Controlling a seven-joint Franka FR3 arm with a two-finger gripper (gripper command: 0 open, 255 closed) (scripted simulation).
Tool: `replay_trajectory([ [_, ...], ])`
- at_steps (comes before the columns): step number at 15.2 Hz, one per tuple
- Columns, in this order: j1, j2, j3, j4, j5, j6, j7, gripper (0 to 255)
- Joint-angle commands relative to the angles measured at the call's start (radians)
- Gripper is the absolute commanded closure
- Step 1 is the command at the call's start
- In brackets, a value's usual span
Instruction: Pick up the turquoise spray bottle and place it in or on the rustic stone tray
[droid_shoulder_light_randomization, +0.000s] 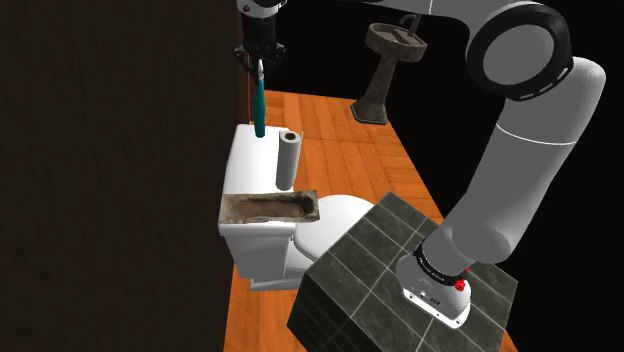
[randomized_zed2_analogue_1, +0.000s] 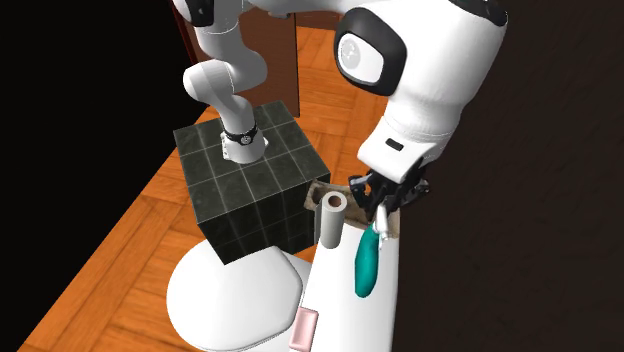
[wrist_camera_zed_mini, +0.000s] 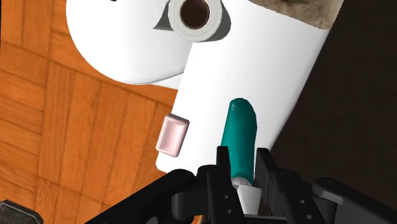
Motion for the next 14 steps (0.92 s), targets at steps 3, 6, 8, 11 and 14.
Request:
replay_trajectory([
  [3,0.018,-0.12,0.022,-0.12,0.023,-0.003,0.042,255],
  [6,0.034,-0.206,0.039,-0.192,0.044,-0.018,0.073,255],
  [8,0.046,-0.259,0.051,-0.232,0.058,-0.032,0.094,255],
  [11,0.066,-0.334,0.071,-0.281,0.081,-0.059,0.127,255],
  [14,0.087,-0.403,0.092,-0.318,0.104,-0.091,0.162,255],
])
